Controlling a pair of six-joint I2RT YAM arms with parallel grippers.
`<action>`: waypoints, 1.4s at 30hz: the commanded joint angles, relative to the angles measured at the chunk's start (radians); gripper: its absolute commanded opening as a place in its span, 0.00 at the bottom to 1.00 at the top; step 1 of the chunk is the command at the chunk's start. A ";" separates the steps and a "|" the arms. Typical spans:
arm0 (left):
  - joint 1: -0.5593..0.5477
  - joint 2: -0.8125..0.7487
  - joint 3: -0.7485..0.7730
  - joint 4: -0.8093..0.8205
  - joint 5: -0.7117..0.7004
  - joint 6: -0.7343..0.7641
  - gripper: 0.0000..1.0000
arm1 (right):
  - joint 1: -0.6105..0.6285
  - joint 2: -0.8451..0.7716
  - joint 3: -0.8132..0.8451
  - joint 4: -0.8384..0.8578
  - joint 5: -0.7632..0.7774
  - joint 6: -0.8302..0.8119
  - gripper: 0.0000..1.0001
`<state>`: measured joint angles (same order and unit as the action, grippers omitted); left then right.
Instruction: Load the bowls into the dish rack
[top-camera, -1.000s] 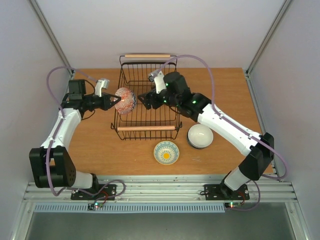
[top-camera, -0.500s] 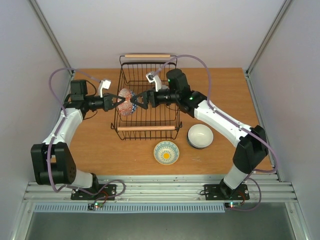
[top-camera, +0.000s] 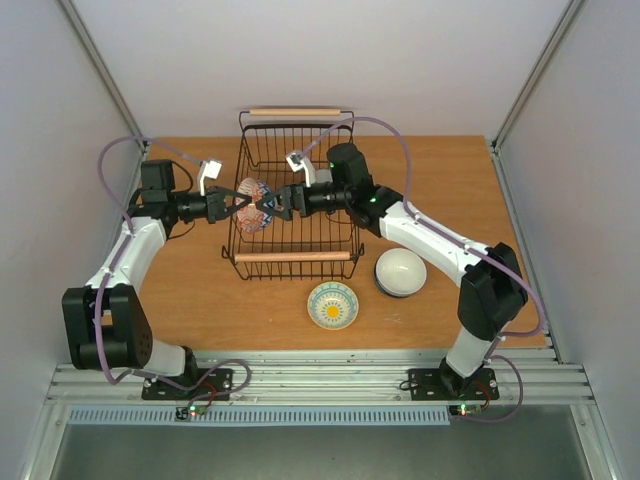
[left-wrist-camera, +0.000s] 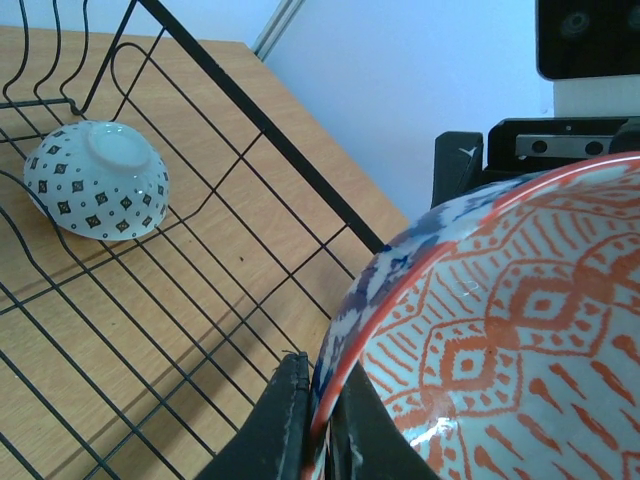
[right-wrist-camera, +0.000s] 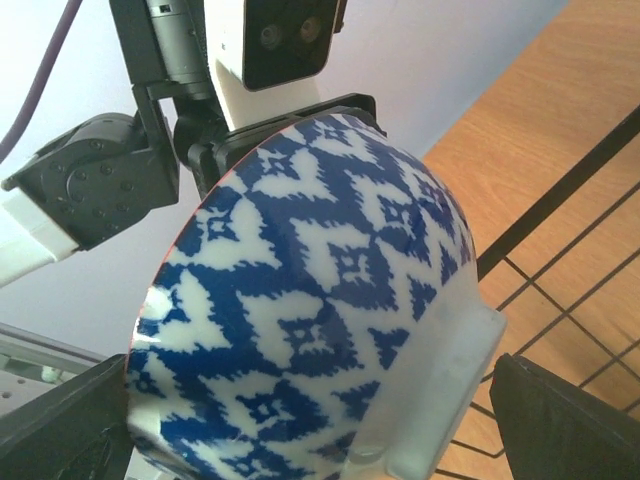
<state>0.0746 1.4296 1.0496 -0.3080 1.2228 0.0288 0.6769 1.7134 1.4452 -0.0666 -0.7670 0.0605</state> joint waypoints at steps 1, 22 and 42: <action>0.004 0.000 -0.002 0.059 0.048 -0.014 0.00 | 0.017 0.035 0.015 0.062 -0.063 0.030 0.93; 0.003 -0.030 0.002 0.031 -0.161 -0.013 0.61 | 0.031 0.043 0.187 -0.263 0.139 -0.235 0.01; 0.004 -0.147 -0.065 0.112 -0.629 -0.064 0.75 | 0.045 0.571 0.805 -0.630 0.940 -0.754 0.01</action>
<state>0.0780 1.2778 0.9916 -0.2581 0.6189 -0.0273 0.7097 2.2311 2.2032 -0.7208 0.0105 -0.5674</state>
